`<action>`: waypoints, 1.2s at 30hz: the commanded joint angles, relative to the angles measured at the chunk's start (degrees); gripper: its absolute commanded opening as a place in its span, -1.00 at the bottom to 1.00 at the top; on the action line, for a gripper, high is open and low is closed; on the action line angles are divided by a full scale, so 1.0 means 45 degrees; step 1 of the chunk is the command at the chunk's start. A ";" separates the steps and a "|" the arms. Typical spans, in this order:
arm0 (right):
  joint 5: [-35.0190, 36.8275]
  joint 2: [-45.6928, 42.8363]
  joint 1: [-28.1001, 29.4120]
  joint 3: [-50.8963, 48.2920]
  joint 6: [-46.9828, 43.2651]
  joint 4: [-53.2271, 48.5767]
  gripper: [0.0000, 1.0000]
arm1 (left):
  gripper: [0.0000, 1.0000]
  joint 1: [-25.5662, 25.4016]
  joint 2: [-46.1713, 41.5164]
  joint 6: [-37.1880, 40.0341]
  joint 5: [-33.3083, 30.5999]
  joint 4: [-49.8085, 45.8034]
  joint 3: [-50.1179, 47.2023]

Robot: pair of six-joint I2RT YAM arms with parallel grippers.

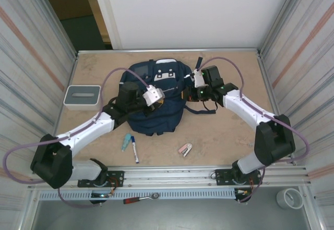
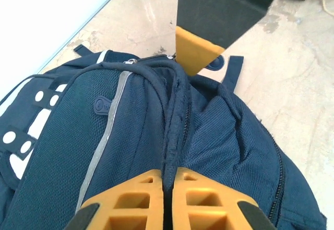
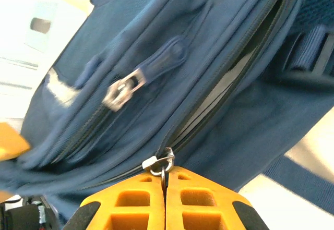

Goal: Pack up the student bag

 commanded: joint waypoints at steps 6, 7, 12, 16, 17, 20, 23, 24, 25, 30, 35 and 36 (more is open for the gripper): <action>0.1259 -0.0527 -0.0906 0.0287 0.0092 0.0151 -1.00 | -0.93 0.0775 -0.0437 -0.1029 0.1548 0.0731 0.0263; 0.1352 -0.0853 -0.0905 0.0103 0.0061 0.0152 -1.00 | -0.93 0.0756 -0.0321 -0.1046 0.1668 0.0768 0.0354; 0.1474 -0.2941 -0.0917 -0.1280 -0.0104 0.0544 -1.00 | -0.86 0.0640 0.0340 -0.1144 0.2073 0.0993 0.0890; 0.1441 -0.4285 -0.0776 -0.2197 -0.0403 0.0768 -1.00 | -0.82 0.0618 0.0992 -0.1007 0.2185 0.0904 0.1348; 0.1444 -0.4486 -0.0732 -0.2325 -0.0457 0.0758 -1.00 | -0.81 0.0618 0.1095 -0.0946 0.2061 0.0876 0.1399; 0.1218 -0.4607 -0.0545 -0.2470 -0.0491 0.0802 -1.00 | -0.72 0.0805 0.1254 -0.0861 0.1354 0.0964 0.1351; 0.1252 -0.4372 0.0016 -0.2434 -0.0573 0.1029 -1.00 | -0.36 0.1009 0.1539 -0.0747 -0.0419 0.0711 0.1501; 0.1321 -0.4245 0.0214 -0.2371 -0.0566 0.1070 -1.00 | -0.23 0.1009 0.1572 -0.0667 -0.0843 0.0312 0.1653; 0.1377 -0.4056 0.0398 -0.2237 -0.0548 0.1101 -1.00 | -0.09 0.1009 0.1521 -0.0550 -0.0996 -0.0152 0.1780; 0.1454 -0.3234 0.1032 -0.1832 -0.0287 0.1612 -1.00 | 0.33 0.0335 0.0286 -0.0191 -0.0906 -0.0602 0.1299; 0.1336 -0.2680 0.1345 -0.1418 -0.0175 0.1862 -1.00 | 0.46 -0.0878 0.0039 0.0533 -0.1104 -0.1005 0.1200; 0.1351 -0.2632 0.1392 -0.1371 -0.0180 0.1914 -1.00 | 0.46 -0.1046 0.0239 0.0617 -0.1092 -0.1165 0.1343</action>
